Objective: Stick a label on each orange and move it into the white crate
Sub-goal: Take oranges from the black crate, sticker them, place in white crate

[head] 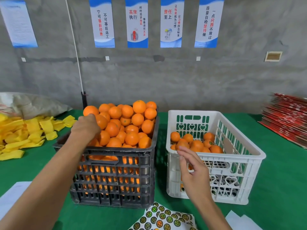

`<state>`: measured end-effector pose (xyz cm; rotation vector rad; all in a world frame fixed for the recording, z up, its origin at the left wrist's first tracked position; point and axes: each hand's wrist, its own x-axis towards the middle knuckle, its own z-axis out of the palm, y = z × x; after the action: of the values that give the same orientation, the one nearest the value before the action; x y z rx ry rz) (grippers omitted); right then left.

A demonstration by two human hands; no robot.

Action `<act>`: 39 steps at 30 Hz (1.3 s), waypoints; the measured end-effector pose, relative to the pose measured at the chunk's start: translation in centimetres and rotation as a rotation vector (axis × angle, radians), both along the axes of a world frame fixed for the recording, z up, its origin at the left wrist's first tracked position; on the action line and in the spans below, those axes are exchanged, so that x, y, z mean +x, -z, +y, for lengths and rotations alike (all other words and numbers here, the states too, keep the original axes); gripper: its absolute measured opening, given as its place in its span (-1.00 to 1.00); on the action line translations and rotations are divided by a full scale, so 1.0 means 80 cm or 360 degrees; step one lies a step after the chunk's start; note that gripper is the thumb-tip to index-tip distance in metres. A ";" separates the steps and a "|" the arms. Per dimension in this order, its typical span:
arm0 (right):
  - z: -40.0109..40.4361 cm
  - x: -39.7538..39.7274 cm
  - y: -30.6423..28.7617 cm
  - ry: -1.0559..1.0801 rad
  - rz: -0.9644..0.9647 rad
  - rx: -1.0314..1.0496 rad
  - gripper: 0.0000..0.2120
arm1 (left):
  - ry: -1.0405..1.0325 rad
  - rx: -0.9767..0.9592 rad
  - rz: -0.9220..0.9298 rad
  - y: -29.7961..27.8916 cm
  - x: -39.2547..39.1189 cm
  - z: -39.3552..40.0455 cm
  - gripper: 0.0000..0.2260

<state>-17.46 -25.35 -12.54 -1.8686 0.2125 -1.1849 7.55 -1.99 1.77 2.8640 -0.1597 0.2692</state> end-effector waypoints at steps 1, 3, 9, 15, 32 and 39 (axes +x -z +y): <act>0.001 0.000 0.001 0.0005 -0.0021 0.0000 -0.78 | 0.0049 -0.0094 -0.0159 0.003 -0.007 0.001 -0.56; 0.005 0.002 0.001 0.0002 -0.0048 0.0007 -0.78 | 0.0230 -0.0279 -0.0520 0.009 -0.039 -0.012 -0.53; 0.037 0.003 0.002 -0.0292 0.0023 0.0287 -0.74 | 0.1239 -0.0742 -0.1086 0.063 -0.155 -0.085 -0.50; 0.033 -0.043 0.045 -0.0385 0.0045 0.0269 -0.71 | 0.1738 -0.1060 -0.0980 0.174 -0.212 -0.114 -0.49; -0.003 -0.091 0.165 -0.0394 0.1190 -0.0483 -0.41 | 0.0895 -0.1721 0.0673 0.351 -0.276 -0.077 -0.56; -0.002 -0.091 0.159 -0.0394 0.1174 -0.0679 -0.62 | 0.0915 -0.1685 0.0680 0.354 -0.278 -0.076 -0.54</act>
<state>-24.77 -25.48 -25.28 -2.5658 0.1256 -0.3423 -14.68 -8.10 -26.58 1.6753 -0.5431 -0.2975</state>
